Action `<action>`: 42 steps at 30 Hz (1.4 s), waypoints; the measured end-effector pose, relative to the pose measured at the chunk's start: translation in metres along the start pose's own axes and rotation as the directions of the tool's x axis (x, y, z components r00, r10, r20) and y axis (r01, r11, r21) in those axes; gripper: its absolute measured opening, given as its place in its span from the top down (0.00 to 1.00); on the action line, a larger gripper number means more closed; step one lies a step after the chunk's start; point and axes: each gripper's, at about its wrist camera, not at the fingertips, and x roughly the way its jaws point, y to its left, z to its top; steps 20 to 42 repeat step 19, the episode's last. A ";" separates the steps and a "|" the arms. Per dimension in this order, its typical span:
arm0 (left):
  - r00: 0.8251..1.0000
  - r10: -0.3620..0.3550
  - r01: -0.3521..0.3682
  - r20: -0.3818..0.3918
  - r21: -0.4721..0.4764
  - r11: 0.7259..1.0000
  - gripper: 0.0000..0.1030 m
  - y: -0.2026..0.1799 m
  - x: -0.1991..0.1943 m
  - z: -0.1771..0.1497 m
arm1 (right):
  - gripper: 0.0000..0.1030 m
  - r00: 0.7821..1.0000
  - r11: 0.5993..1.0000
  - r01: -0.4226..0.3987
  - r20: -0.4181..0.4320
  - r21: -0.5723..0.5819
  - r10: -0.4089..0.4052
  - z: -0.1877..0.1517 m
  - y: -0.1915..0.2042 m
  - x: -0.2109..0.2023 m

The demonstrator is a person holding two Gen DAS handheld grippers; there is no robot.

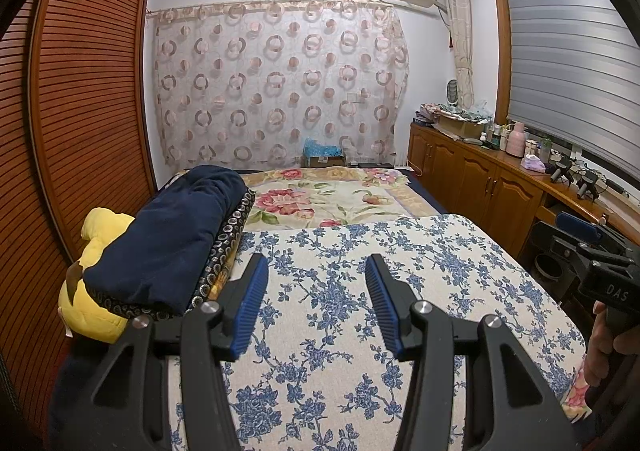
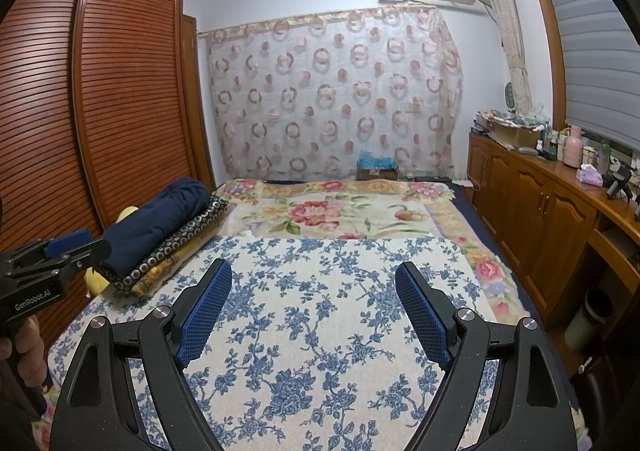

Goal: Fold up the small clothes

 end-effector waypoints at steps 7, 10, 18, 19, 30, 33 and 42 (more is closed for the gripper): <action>1.000 -0.001 0.001 0.000 -0.001 1.000 0.51 0.000 0.000 -0.001 | 0.17 1.000 1.000 0.000 0.000 0.001 0.000 0.000 0.000 0.000; 1.000 -0.001 0.001 0.001 0.000 1.000 0.51 0.000 0.000 -0.001 | 0.17 1.000 1.000 0.000 0.000 0.000 0.000 0.000 -0.001 0.000; 1.000 0.000 0.000 0.000 0.001 1.000 0.51 0.000 0.000 -0.001 | 0.17 1.000 1.000 0.001 0.000 0.002 -0.001 -0.001 -0.002 -0.001; 1.000 -0.001 0.001 0.001 -0.001 1.000 0.51 0.000 0.000 -0.002 | 0.17 1.000 1.000 0.000 -0.001 0.002 0.000 -0.001 -0.001 0.000; 1.000 -0.001 0.001 0.001 -0.001 1.000 0.51 0.000 0.000 -0.002 | 0.17 1.000 1.000 0.000 -0.001 0.002 0.000 -0.001 -0.001 0.000; 1.000 -0.001 0.001 0.001 -0.001 1.000 0.51 0.000 0.000 -0.002 | 0.17 1.000 1.000 0.000 -0.001 0.002 0.000 -0.001 -0.001 0.000; 1.000 -0.001 0.001 0.001 -0.001 1.000 0.51 0.000 0.000 -0.002 | 0.17 1.000 1.000 0.000 -0.001 0.002 0.000 -0.001 -0.001 0.000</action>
